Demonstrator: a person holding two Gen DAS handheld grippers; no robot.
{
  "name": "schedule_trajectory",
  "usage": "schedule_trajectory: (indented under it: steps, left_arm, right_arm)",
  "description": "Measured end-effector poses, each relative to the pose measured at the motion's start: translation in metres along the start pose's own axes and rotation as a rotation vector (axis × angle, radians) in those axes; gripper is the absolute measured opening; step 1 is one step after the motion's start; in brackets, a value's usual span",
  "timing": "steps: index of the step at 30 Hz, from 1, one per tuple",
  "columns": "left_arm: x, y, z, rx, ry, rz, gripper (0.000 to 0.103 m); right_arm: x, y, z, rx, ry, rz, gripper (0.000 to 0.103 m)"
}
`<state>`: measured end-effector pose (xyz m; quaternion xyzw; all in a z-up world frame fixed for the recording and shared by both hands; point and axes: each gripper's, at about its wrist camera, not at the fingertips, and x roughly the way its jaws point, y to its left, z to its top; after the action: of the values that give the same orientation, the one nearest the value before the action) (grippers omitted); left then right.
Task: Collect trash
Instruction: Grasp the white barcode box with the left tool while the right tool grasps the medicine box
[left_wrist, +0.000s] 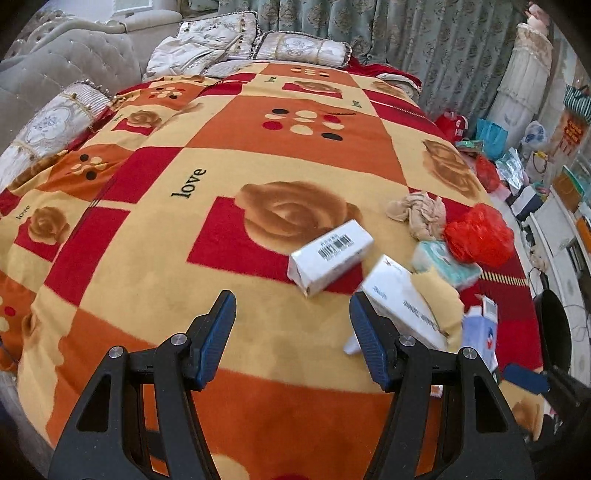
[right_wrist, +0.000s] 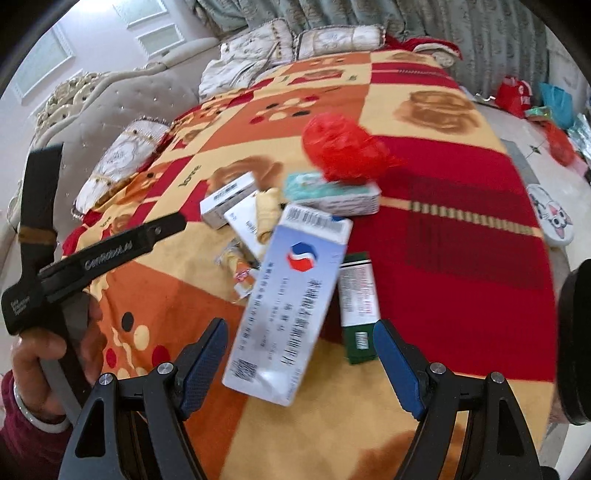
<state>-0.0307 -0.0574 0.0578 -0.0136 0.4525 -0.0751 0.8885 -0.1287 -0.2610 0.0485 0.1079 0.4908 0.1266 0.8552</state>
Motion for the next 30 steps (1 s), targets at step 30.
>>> schedule_trajectory:
  steps: [30]
  left_arm:
    - [0.025,-0.016,0.019,0.106,0.02,-0.082,0.035]
  right_arm:
    - [-0.022,0.006,0.006,-0.089,-0.111,-0.063,0.053]
